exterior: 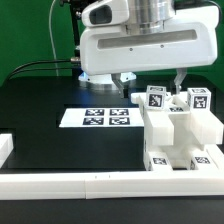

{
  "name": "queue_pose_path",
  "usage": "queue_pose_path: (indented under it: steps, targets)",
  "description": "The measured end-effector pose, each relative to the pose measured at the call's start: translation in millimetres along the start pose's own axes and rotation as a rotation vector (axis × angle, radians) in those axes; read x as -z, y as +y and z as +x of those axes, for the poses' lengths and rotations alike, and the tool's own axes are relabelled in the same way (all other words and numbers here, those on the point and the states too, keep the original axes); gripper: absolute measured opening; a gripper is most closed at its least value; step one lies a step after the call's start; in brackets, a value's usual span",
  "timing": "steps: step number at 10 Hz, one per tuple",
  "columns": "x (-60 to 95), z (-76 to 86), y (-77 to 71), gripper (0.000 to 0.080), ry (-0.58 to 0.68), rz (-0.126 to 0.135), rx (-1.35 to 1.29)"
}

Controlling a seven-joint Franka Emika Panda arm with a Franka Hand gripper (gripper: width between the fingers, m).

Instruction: Assemble chair

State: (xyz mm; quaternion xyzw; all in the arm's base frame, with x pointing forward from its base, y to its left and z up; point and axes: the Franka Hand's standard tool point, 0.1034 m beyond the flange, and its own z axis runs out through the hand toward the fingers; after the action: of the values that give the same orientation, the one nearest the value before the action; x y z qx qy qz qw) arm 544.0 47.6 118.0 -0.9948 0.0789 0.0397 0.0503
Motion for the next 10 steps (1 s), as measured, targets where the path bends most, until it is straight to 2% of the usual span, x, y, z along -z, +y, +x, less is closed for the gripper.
queue_pose_path:
  steps: [1, 2, 3, 4, 7, 10]
  targets:
    - [-0.2, 0.1, 1.3, 0.062, 0.0, 0.001, -0.005]
    - [-0.1, 0.2, 1.9, 0.0437, 0.0, 0.001, -0.005]
    - [-0.2, 0.1, 1.0, 0.0437, 0.0, 0.004, -0.062]
    - [-0.3, 0.0, 0.9, 0.028, 0.0, 0.004, -0.126]
    - [-0.9, -0.1, 0.1, 0.0282, 0.0, 0.004, -0.301]
    - [-1.0, -1.7, -9.1, 0.0282, -0.005, 0.002, -0.725]
